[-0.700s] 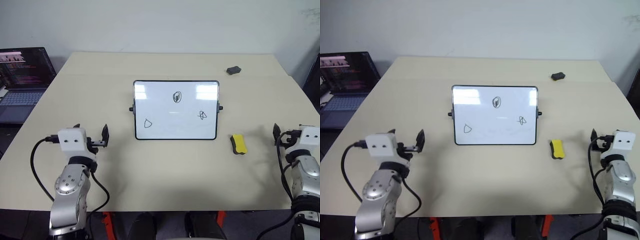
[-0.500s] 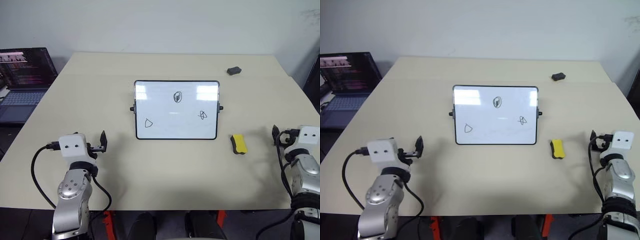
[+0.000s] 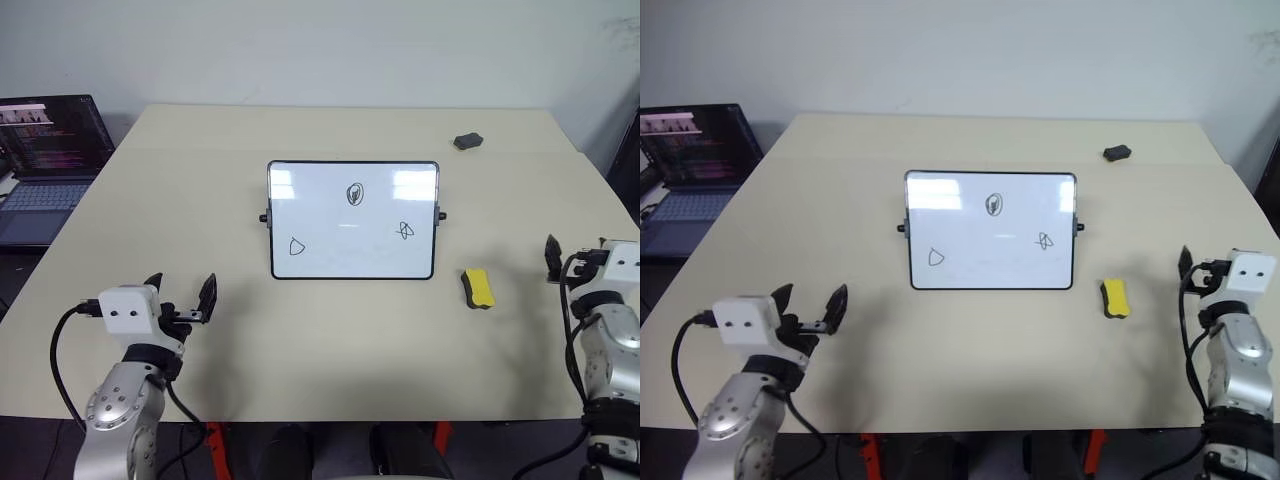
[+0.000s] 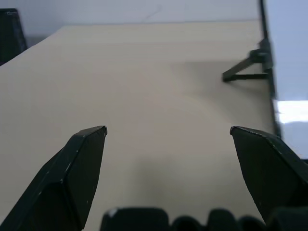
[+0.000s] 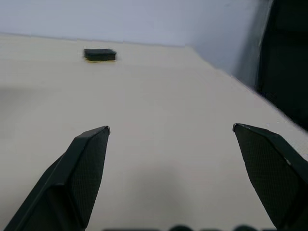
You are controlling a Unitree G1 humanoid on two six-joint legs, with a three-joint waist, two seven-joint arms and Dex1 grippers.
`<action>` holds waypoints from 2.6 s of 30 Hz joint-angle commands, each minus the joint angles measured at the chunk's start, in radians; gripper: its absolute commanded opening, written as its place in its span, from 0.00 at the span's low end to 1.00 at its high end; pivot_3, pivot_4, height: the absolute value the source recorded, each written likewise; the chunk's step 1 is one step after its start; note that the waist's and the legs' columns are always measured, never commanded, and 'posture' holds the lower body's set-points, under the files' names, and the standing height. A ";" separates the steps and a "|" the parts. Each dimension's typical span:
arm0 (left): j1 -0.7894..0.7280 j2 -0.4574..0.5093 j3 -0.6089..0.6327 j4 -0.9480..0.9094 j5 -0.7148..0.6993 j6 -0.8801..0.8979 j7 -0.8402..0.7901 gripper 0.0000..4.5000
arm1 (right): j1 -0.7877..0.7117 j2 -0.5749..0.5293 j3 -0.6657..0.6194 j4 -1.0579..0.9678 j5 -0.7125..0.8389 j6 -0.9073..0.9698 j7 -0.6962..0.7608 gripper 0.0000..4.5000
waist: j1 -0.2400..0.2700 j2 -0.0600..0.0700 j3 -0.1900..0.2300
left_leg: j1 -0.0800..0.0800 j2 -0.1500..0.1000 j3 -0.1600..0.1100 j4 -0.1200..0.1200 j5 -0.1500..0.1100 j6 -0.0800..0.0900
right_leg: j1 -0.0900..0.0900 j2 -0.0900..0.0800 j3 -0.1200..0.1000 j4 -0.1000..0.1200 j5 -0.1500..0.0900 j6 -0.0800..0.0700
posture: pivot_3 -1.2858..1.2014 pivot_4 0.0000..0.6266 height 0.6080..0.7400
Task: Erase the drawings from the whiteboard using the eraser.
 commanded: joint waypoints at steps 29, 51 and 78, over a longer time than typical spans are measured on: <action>-0.491 0.498 -0.383 -0.015 -0.280 0.308 -0.756 1.00 | 0.071 0.043 0.200 -0.681 0.203 0.895 -0.216 0.99 | -0.001 0.003 0.001 | -0.002 0.000 0.000 -0.001 0.000 0.000 | -0.003 0.003 0.000 -0.001 -0.001 -0.001 | 0.52 0.24 1.00; -0.575 0.451 -0.439 0.048 -0.207 0.264 -0.809 1.00 | 0.028 0.107 0.192 -0.537 0.068 0.835 -0.192 0.95 | -0.002 0.003 0.002 | -0.003 0.000 -0.001 -0.001 0.000 0.000 | -0.004 0.003 0.000 -0.001 -0.001 -0.001 | 0.52 0.24 1.00; -0.555 0.445 -0.431 0.005 -0.226 0.304 -0.764 1.00 | 0.039 0.138 0.159 -0.573 0.071 0.844 -0.149 0.45 | -0.002 0.003 0.002 | -0.003 0.000 -0.001 -0.001 0.000 0.000 | -0.004 0.003 0.000 0.000 -0.001 -0.001 | 0.52 0.24 1.00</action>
